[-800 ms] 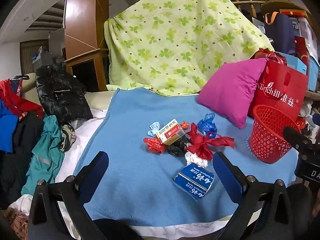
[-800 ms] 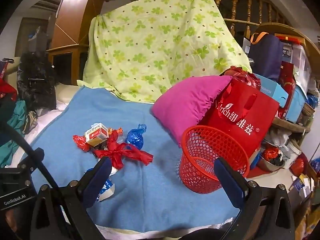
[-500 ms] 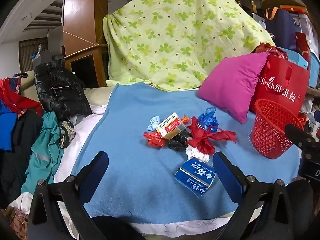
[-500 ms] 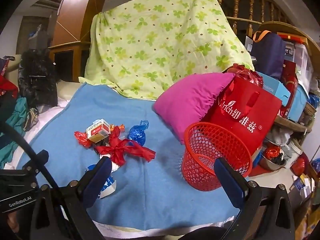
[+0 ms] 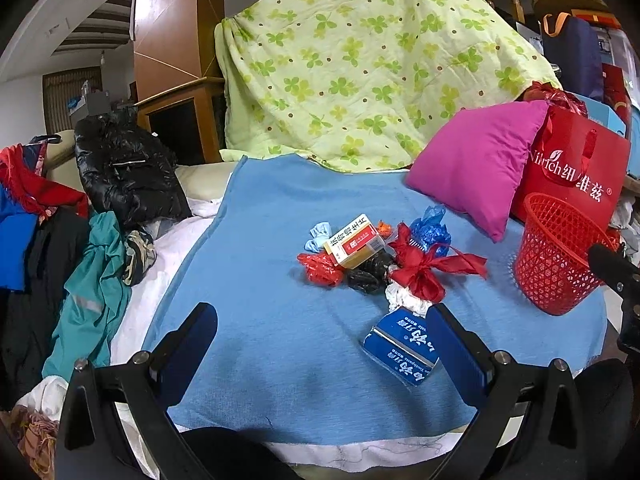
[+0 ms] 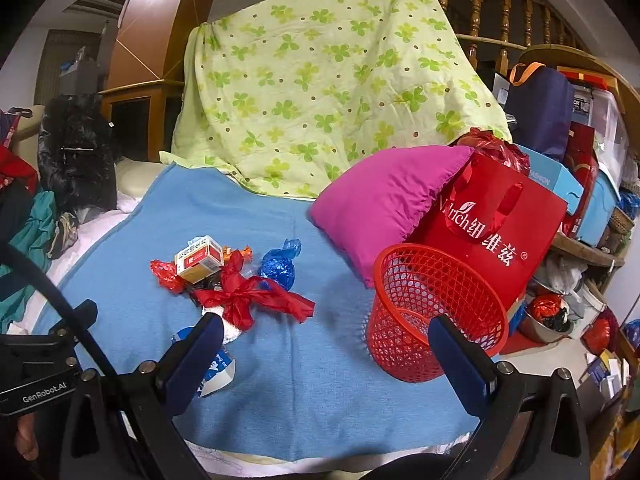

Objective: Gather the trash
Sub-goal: 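Grasp the blue toothpaste box with the right tool while the left tool approaches the white paper ball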

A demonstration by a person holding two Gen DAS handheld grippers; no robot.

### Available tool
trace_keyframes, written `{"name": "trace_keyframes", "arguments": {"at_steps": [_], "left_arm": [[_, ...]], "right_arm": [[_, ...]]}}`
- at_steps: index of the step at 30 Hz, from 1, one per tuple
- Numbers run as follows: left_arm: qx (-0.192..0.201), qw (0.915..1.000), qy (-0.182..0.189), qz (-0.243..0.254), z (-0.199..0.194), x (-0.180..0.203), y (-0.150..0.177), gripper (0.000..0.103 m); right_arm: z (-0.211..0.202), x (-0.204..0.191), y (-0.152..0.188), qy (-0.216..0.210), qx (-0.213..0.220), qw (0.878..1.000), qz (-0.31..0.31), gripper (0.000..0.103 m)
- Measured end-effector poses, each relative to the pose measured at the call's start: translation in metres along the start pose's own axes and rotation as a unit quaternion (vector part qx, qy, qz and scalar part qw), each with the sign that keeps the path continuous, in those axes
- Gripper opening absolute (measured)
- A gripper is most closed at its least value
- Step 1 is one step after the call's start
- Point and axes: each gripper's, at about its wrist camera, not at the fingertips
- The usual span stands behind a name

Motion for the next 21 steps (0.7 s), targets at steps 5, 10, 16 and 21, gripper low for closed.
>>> {"name": "trace_keyframes", "arguments": {"at_steps": [5,10,16,21], "left_arm": [[-0.007,0.9999,-0.011,0.005,0.008,-0.002,0.003,0.103],[-0.019,0.9995,-0.022,-0.008,0.019,-0.011,0.005,0.103],[-0.032,0.9986,-0.04,-0.013,0.037,-0.025,0.014,0.103],[-0.056,0.9965,-0.059,-0.022,0.053,-0.038,0.023,0.103]], "right_arm": [[0.002,-0.004,0.002,-0.008,-0.001,1.0,-0.001,0.103],[0.013,-0.005,0.007,-0.05,-0.006,0.999,0.01,0.103],[0.035,-0.014,0.016,-0.132,0.023,0.991,0.028,0.103],[0.06,-0.033,0.034,-0.197,-0.03,0.98,0.005,0.103]]}}
Point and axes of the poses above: each gripper's, at about its wrist camera, not at the fingertips, and z roughly the way its jaws point, x to its right, y to its underside, and after that the axes turned 13 degrees about -z, right-handed
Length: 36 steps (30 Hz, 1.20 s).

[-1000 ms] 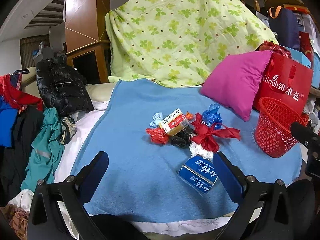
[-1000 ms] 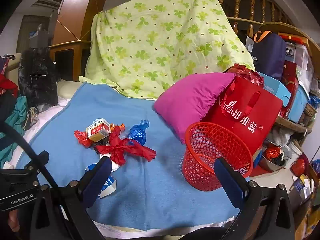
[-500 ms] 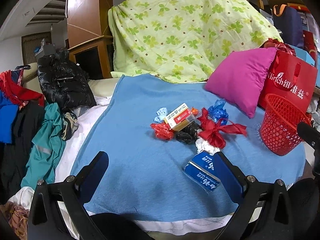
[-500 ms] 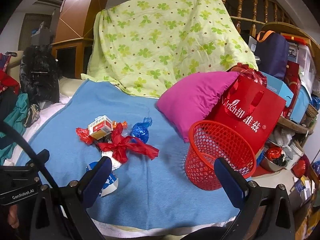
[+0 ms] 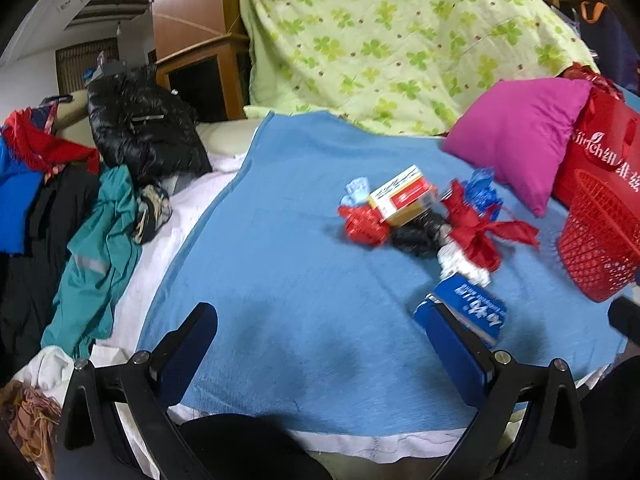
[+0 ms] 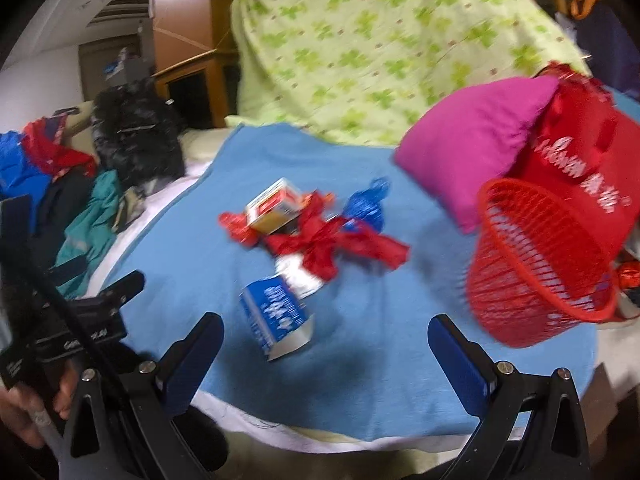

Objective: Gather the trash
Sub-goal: 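Grasp the blue toothpaste box with the right tool while the left tool approaches the white paper ball, then grasp the crumpled white paper ball with the left tool while the right tool holds the toothpaste box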

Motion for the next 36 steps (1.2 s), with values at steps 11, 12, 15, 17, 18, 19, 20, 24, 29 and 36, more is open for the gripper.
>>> {"name": "trace_keyframes", "arguments": {"at_steps": [11,12,15,17,18,19,20,24,29,36], "left_arm": [[-0.031,0.9989,-0.034,-0.012,0.038,-0.022,0.005,0.103],[-0.033,0.9988,-0.035,-0.012,0.041,-0.022,0.005,0.103],[-0.039,0.9984,-0.039,-0.011,0.048,-0.021,0.005,0.103],[-0.042,0.9982,-0.041,-0.008,0.051,-0.021,0.006,0.103],[-0.044,0.9981,-0.043,-0.007,0.053,-0.02,0.006,0.103],[-0.046,0.9979,-0.044,-0.006,0.055,-0.02,0.007,0.103],[-0.048,0.9979,-0.043,-0.007,0.056,-0.02,0.007,0.103],[-0.054,0.9974,-0.047,-0.005,0.062,-0.018,0.008,0.103],[-0.06,0.997,-0.049,-0.004,0.067,-0.015,0.007,0.103],[-0.056,0.9973,-0.048,0.0,0.069,-0.006,0.0,0.103]], "right_arm": [[0.083,-0.006,-0.001,-0.09,-0.04,0.995,-0.023,0.103],[0.093,-0.005,-0.002,-0.097,-0.043,0.994,-0.027,0.103],[0.118,-0.006,-0.006,-0.113,-0.056,0.991,-0.036,0.103],[0.133,-0.008,-0.008,-0.128,-0.065,0.989,-0.037,0.103],[0.14,-0.008,-0.009,-0.134,-0.068,0.988,-0.037,0.103],[0.145,-0.01,-0.009,-0.138,-0.071,0.987,-0.039,0.103],[0.15,-0.012,-0.009,-0.14,-0.073,0.987,-0.042,0.103],[0.161,-0.021,-0.009,-0.146,-0.078,0.985,-0.048,0.092],[0.17,-0.028,-0.005,-0.157,-0.094,0.982,-0.047,0.068],[0.146,-0.016,0.001,-0.155,-0.064,0.985,-0.043,0.067]]}}
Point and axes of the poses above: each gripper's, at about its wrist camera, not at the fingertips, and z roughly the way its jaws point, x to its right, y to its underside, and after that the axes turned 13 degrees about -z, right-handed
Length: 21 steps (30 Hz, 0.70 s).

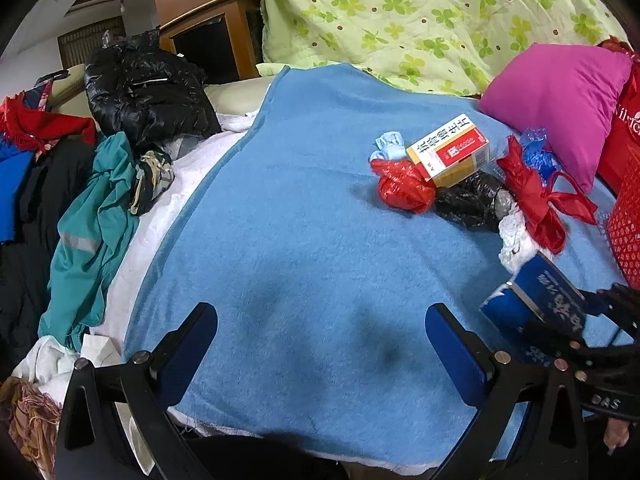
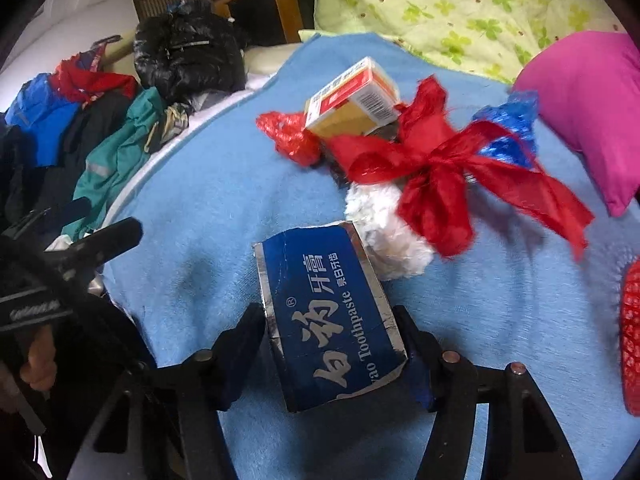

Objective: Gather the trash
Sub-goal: 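Grasp the crumpled white paper ball with the left tool while the right tool holds the toothpaste box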

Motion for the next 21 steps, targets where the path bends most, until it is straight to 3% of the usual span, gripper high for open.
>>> {"name": "trace_keyframes", "arguments": {"at_steps": [7,14,16,21], "left_arm": [[0.008,0.9988,0.03,0.037,0.01,0.037,-0.002,0.103],[0.008,0.987,0.117,0.11,0.034,0.086,0.001,0.103],[0.008,0.9838,0.142,0.109,0.034,0.09,0.004,0.103],[-0.04,0.9788,0.187,0.073,0.048,0.095,0.002,0.103]], "right_arm": [[-0.022,0.026,0.016,0.011,0.003,0.999,0.034,0.067],[-0.035,0.049,0.039,0.012,-0.003,0.998,0.057,0.067],[-0.039,0.053,0.042,0.009,0.0,0.998,0.063,0.067],[-0.049,0.075,0.058,0.034,0.003,0.995,0.096,0.067]]}}
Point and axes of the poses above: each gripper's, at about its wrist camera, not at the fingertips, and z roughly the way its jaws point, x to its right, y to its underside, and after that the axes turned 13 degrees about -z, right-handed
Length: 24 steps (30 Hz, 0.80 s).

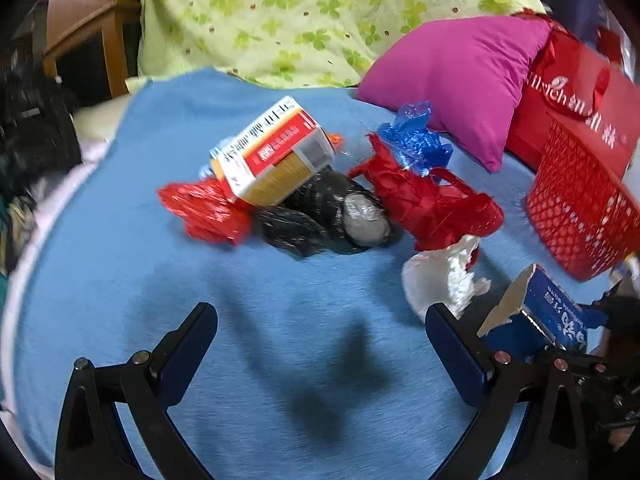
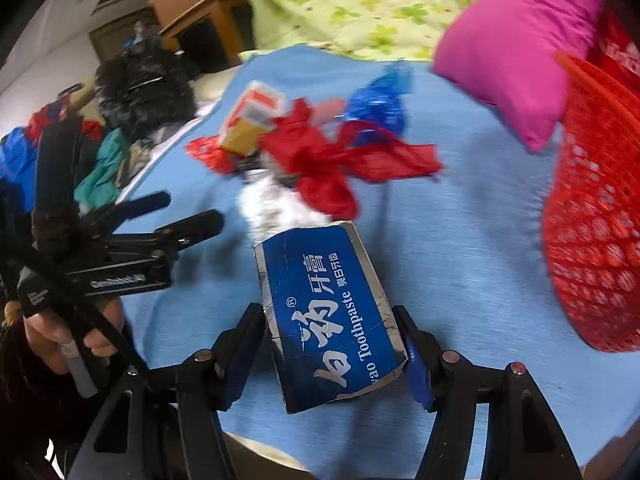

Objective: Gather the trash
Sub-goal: 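Grasp the crumpled white paper ball with the left tool while the right tool holds the toothpaste box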

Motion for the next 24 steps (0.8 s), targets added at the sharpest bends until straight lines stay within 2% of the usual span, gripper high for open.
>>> {"name": "trace_keyframes", "arguments": {"at_steps": [6,13,15,17,21,23,24], "left_arm": [[-0.008,0.9993,0.033,-0.012,0.008,0.012,-0.005,0.103],[-0.021,0.9986,0.048,0.002,0.02,0.031,-0.004,0.101],[-0.024,0.9984,0.051,0.006,0.025,0.036,-0.005,0.096],[-0.03,0.9981,0.053,0.009,0.029,0.039,-0.005,0.084],[-0.047,0.9966,0.067,0.009,0.033,0.043,-0.003,0.07],[-0.049,0.996,0.073,0.014,0.035,0.046,-0.002,0.058],[-0.051,0.9958,0.075,0.014,0.035,0.046,-0.002,0.055]], "right_arm": [[0.002,0.027,0.007,0.029,-0.006,0.998,0.055,0.067],[0.007,0.029,0.012,0.037,-0.013,0.997,0.065,0.067],[0.008,0.031,0.012,0.033,-0.015,0.997,0.073,0.067],[0.01,0.033,0.013,0.028,-0.017,0.996,0.081,0.068],[0.014,0.036,0.012,0.025,-0.02,0.996,0.088,0.068],[0.015,0.035,0.012,0.026,-0.021,0.996,0.087,0.068],[0.016,0.035,0.012,0.026,-0.021,0.996,0.087,0.068]]}}
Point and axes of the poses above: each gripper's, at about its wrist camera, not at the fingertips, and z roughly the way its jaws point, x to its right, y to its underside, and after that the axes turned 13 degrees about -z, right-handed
